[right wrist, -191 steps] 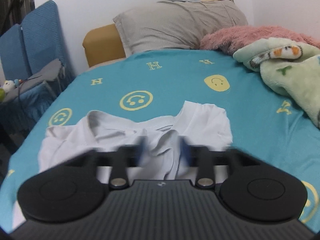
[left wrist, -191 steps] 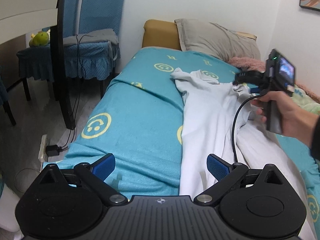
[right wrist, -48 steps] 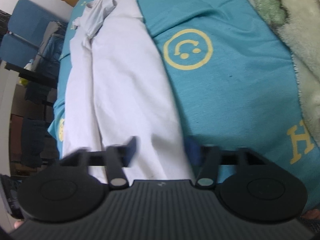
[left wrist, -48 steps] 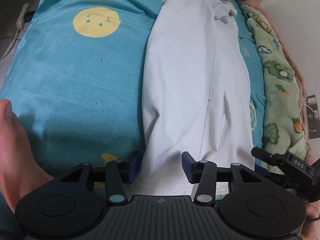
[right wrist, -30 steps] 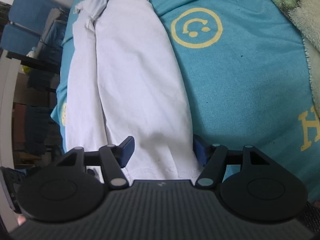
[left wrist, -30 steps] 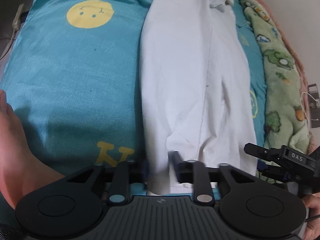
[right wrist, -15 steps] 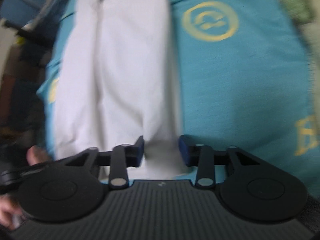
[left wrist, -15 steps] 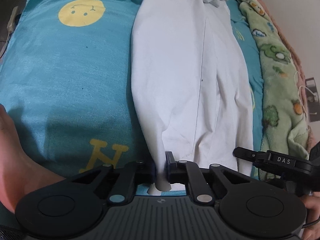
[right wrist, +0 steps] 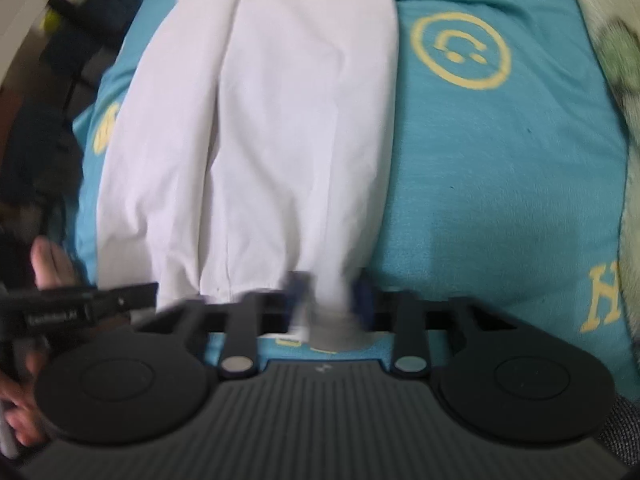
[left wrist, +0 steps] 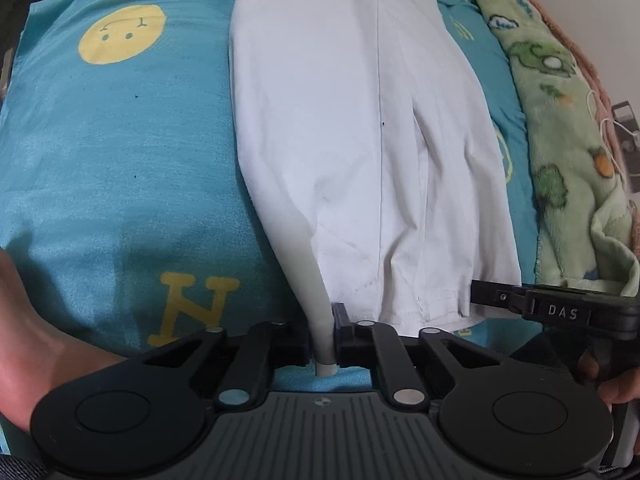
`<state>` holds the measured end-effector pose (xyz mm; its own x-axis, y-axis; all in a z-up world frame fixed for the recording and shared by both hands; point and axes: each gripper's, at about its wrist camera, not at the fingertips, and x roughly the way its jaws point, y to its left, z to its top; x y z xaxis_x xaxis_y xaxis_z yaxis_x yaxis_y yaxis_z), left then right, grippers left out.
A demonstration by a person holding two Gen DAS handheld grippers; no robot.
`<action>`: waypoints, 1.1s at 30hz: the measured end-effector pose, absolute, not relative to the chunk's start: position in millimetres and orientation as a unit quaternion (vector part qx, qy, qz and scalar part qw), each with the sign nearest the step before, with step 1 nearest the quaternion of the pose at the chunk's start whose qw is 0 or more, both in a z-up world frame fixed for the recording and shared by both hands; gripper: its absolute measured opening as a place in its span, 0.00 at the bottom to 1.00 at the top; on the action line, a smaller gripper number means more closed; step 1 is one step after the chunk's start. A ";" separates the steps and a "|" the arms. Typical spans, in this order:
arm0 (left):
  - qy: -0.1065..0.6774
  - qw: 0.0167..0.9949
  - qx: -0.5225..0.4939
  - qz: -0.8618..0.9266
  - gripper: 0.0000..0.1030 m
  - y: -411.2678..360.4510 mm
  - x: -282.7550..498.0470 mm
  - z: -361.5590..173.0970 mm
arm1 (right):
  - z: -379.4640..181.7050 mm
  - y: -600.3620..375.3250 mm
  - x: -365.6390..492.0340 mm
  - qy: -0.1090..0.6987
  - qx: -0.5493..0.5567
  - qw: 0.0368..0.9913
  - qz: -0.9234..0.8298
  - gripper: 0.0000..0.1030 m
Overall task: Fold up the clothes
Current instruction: 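Carry the held hem with both grippers over onto the collar end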
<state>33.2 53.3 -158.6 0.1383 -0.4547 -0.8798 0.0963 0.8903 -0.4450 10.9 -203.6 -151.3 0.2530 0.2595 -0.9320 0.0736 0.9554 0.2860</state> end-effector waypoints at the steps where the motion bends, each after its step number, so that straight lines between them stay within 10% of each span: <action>1: 0.625 0.742 -0.147 -0.190 0.06 52.4 33.6 -157.0 | -148.3 -201.8 10.9 0.603 0.129 0.785 0.062 0.09; 21: 0.393 0.832 -0.330 -0.210 0.05 110.5 -0.6 77.0 | 77.8 -270.3 -16.2 0.358 0.283 0.884 0.100 0.07; 33: 0.424 0.812 -0.358 -0.181 0.05 120.0 -100.7 -17.8 | -2.4 -250.8 -125.7 0.366 0.307 0.870 0.122 0.07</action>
<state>-100.7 120.0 -17.8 0.5748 -0.5980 -0.5586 -0.0090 0.6779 -0.7351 -125.7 -250.8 -2.4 0.7026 0.4372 -0.5614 0.0124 0.7814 0.6239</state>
